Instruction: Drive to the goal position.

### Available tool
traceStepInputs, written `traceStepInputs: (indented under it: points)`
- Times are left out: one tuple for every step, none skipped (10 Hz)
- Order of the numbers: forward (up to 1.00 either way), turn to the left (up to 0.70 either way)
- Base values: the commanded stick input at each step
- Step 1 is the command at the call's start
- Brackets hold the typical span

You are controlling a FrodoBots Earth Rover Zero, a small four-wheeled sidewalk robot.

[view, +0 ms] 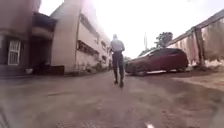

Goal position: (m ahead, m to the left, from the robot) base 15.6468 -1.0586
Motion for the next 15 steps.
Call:
traceStepInputs:
  points:
    - [0.70, 0.36]
    - [0.70, 0.36]
    - [0.70, 0.28]
    - [0.70, 0.06]
    - [0.70, 0.01]
    - [0.70, 0.01]
    - [0.70, 0.01]
    - [0.70, 0.01]
    - [0.70, 0.01]
    - [0.70, 0.01]
    - [0.70, 0.01]
    - [0.70, 0.01]
    - [0.70, 0.01]
    - [0.70, 0.01]
    - [0.70, 0.01]
